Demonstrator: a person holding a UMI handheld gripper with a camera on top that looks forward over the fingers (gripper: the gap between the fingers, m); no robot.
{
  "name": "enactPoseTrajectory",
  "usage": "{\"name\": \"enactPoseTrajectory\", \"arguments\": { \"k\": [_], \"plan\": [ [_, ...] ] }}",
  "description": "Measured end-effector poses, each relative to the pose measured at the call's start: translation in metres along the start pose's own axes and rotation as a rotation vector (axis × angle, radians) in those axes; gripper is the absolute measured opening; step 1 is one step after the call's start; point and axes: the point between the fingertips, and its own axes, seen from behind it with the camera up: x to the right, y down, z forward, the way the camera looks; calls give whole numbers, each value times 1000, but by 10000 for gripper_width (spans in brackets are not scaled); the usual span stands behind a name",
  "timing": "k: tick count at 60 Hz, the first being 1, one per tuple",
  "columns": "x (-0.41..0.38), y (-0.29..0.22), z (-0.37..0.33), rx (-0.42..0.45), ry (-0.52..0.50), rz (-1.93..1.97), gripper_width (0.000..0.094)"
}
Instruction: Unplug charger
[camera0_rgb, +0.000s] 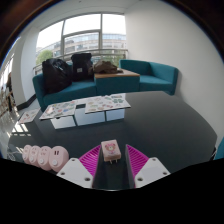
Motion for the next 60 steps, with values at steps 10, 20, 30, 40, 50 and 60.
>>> {"name": "enactPoseTrajectory", "arguments": {
  "k": [10, 20, 30, 40, 50, 60],
  "plan": [
    [-14, -54, -56, 136, -23, 20, 573],
    [-46, -105, -144, 296, -60, 25, 767],
    [-93, -83, -202, 314, -130, 0, 801],
    [-139, -24, -225, 246, -163, -82, 802],
    [-174, 11, -248, 213, -210, -120, 817],
    [-195, 24, -264, 210, -244, -148, 818]
  ]
}}
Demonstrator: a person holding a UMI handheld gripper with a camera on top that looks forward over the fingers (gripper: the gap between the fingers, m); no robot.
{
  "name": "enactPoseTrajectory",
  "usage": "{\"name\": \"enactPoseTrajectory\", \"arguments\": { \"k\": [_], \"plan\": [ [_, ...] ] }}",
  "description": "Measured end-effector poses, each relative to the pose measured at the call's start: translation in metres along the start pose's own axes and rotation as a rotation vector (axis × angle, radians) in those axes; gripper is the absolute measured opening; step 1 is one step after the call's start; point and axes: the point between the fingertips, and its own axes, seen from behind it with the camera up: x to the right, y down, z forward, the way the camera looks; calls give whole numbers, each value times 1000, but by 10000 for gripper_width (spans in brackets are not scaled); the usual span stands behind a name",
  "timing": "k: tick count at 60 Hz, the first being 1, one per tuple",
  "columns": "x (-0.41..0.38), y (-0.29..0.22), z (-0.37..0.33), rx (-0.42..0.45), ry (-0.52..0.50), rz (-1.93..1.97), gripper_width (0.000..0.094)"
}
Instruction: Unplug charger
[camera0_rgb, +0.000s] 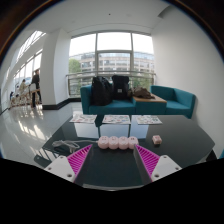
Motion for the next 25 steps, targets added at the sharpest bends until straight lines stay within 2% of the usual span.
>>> {"name": "enactPoseTrajectory", "arguments": {
  "k": [25],
  "plan": [
    [0, -3, -17, 15, 9, 10, 816]
  ]
}}
